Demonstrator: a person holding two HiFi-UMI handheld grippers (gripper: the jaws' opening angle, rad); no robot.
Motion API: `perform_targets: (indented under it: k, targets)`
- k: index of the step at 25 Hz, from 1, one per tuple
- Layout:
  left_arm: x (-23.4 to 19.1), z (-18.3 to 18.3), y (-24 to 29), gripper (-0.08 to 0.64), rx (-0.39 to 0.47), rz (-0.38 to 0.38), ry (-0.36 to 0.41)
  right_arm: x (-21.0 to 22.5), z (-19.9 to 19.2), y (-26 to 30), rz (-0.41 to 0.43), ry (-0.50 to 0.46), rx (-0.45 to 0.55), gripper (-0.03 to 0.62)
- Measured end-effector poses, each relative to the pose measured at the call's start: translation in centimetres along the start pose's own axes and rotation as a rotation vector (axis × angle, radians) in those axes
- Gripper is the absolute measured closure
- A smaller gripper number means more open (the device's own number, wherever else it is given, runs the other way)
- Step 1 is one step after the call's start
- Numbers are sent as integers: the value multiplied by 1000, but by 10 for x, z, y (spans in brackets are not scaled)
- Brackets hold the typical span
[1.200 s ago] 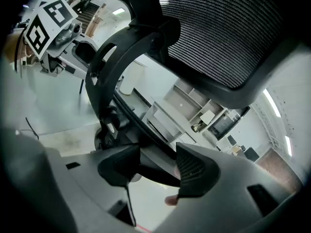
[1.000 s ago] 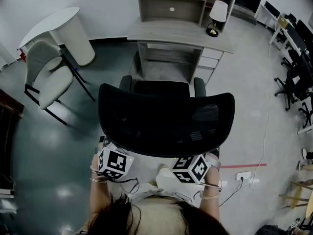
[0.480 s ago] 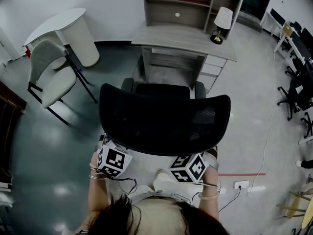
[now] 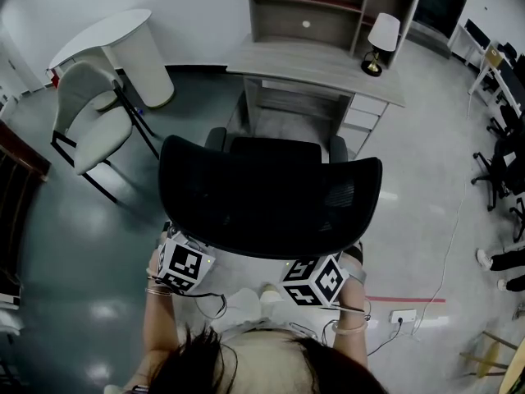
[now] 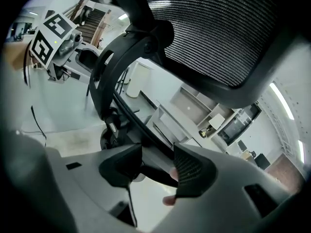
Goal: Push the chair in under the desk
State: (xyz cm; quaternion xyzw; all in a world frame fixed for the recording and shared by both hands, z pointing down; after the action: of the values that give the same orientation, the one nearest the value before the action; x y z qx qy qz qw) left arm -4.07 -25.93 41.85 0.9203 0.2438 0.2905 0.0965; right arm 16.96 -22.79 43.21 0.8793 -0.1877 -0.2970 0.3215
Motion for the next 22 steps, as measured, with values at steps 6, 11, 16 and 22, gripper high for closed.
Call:
perform_targets:
  k: [6,11,16,22]
  targets:
    - [-9,0,8,344,-1,-2,-2,3,7,8,4,-14,-10,388]
    - [-19,0,21,344,1,-12,4,9,15,19,-13,-23,-28,390]
    - [-26,0,31,344,12,-24,4,14,21,26,-19,-5,-34,391]
    - [-38,-1,41,344,18,-34,4,15,31,37,-27,8,-51,391]
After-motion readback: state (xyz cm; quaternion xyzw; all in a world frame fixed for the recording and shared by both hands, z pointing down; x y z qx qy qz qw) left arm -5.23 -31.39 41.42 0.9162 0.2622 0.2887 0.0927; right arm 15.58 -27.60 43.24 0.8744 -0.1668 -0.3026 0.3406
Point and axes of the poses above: the fingertips, and each gripper's own axes: y forward along the fingers, x to its right, z out of its top, the point moved 2 cm from there along -y, backward along the fingers, and after that the axes turned 11 degrees about z, right-handed, at the moved point
